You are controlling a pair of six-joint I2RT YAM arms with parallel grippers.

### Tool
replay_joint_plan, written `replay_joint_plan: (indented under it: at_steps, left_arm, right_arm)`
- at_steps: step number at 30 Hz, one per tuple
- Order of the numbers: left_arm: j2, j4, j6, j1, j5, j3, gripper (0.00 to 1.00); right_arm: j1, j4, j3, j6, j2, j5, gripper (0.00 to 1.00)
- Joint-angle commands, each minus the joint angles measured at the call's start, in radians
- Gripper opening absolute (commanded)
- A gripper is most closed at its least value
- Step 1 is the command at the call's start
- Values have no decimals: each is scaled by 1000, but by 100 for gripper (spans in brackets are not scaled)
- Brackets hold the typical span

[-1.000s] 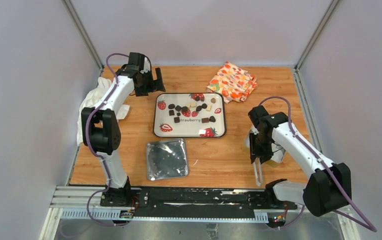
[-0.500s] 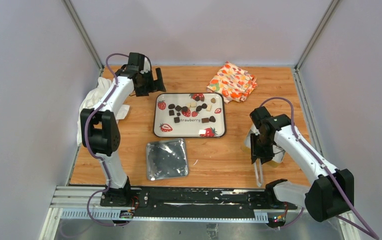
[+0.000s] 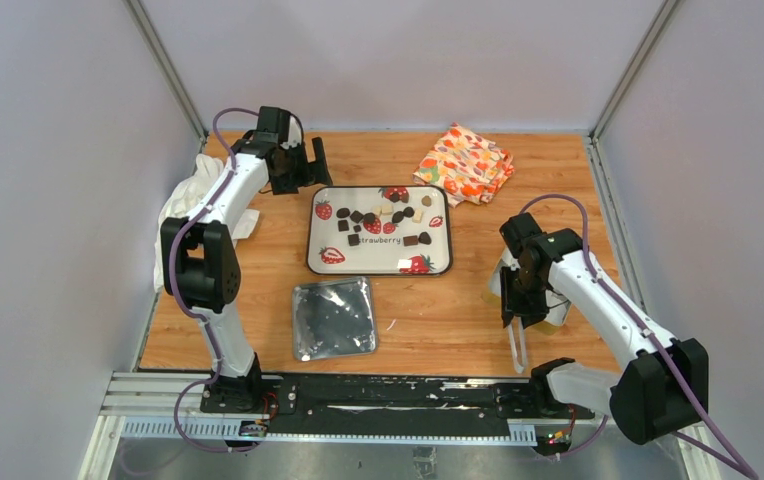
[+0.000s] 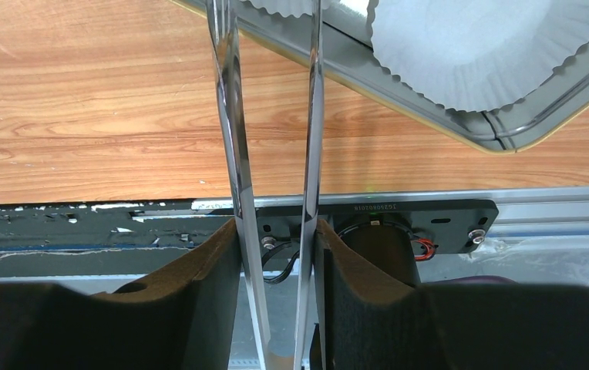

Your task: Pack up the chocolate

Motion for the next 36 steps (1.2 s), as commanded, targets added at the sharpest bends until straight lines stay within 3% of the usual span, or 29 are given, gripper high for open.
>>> replay_joint_plan:
  at_steps: [1,17,20,22,25,30,36]
  left_arm:
    - [-33,1,8,-6,6,-3,100]
    - [-26,5,1,-7,2,0,100]
    - [-27,5,-1,-7,1,-3,100]
    - [-26,5,-1,-7,-2,-3,100]
    - [-29,5,1,-7,-3,-3,100]
    - [-49,5,10,-7,-19,-11,100]
    - [-71,-5,7,-5,-19,-15,100]
  right_arm:
    - [-13,-12,-8,8,-7,15,41]
    - [-13,1,-3,-4,12,16,43]
    - [-14,3,11,-3,7,15,33]
    - [-13,-2,33,-7,6,15,14]
    - [-13,-7,91,-19,16,42,2]
    - [-3,32,250,-68,93,7,4]
    - [94,34,507,-138,340,-71,6]
